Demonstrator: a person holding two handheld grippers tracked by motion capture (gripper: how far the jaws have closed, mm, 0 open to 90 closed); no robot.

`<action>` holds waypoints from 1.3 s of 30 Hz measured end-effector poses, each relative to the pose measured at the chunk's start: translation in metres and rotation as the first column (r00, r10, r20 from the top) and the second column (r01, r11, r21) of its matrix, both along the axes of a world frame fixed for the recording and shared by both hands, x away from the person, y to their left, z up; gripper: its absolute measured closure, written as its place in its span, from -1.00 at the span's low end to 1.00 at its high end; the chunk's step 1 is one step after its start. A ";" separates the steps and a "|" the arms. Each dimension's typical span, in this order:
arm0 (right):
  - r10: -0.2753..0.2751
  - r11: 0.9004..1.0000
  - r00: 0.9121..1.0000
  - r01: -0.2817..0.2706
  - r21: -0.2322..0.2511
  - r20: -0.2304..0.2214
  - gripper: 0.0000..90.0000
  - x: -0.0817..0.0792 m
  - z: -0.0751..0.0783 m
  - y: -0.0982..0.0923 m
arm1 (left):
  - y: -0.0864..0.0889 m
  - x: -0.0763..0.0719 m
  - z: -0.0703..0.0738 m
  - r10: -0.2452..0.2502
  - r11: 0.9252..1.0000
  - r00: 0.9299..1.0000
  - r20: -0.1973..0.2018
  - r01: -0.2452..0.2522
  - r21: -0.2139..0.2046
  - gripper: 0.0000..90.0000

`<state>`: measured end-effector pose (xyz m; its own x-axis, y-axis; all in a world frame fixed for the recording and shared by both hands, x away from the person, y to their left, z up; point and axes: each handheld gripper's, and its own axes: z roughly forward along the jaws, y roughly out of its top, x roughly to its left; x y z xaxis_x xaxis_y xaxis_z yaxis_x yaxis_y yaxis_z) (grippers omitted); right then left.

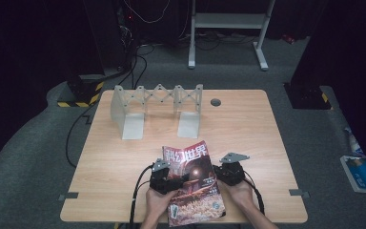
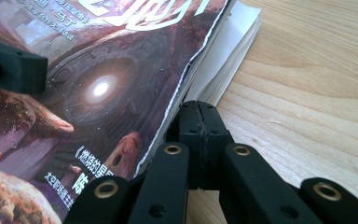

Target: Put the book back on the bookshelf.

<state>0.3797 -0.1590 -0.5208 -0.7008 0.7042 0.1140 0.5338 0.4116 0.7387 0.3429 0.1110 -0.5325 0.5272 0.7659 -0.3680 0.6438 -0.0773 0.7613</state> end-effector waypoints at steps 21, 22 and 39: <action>0.002 1.000 1.000 -0.002 0.008 0.017 0.99 -0.002 -0.002 0.001 | -0.002 0.002 0.003 0.041 0.999 0.999 -0.036 -0.040 0.024 0.14; 0.001 1.000 1.000 -0.002 0.006 0.019 0.99 -0.002 -0.002 0.001 | -0.003 0.002 0.004 0.044 0.999 0.998 -0.044 -0.043 0.023 0.18; -0.003 1.000 1.000 0.003 0.004 0.005 0.75 -0.002 -0.004 -0.008 | 0.000 0.004 0.011 0.055 0.998 0.995 -0.085 -0.058 -0.034 0.65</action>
<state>0.3779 -0.1674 -0.5244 -0.6992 0.7059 0.1134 0.5312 0.4067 0.7432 0.3465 0.1109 -0.5213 0.4492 0.7790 -0.4374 0.7082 -0.0120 0.7059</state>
